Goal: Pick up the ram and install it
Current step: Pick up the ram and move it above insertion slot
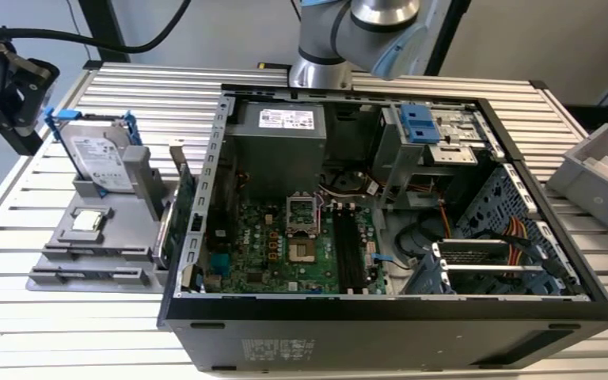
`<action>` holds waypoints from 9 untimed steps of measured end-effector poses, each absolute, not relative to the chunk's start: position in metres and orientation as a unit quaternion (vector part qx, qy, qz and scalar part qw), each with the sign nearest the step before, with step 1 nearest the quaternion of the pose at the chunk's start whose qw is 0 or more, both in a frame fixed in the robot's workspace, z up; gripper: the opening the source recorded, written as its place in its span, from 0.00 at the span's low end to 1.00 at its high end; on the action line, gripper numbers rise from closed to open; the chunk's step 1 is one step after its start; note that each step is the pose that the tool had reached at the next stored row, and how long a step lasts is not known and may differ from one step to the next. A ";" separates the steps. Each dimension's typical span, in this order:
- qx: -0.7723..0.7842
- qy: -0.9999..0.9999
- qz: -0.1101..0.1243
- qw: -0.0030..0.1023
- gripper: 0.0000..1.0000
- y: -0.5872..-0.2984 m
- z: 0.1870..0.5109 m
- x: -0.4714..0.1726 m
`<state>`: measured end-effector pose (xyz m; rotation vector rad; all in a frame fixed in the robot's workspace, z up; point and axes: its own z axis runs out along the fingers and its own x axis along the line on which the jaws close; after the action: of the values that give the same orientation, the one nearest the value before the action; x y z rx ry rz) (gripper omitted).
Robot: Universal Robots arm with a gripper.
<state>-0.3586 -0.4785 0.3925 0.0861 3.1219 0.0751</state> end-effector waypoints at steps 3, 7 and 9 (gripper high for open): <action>0.027 0.999 0.024 0.009 0.00 -0.478 0.392 -0.359; 0.027 0.999 0.024 0.009 0.00 -0.479 0.392 -0.358; 0.027 0.999 0.024 0.009 0.00 -0.479 0.392 -0.358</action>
<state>-0.3585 -0.4785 0.3925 0.0845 3.1222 0.0751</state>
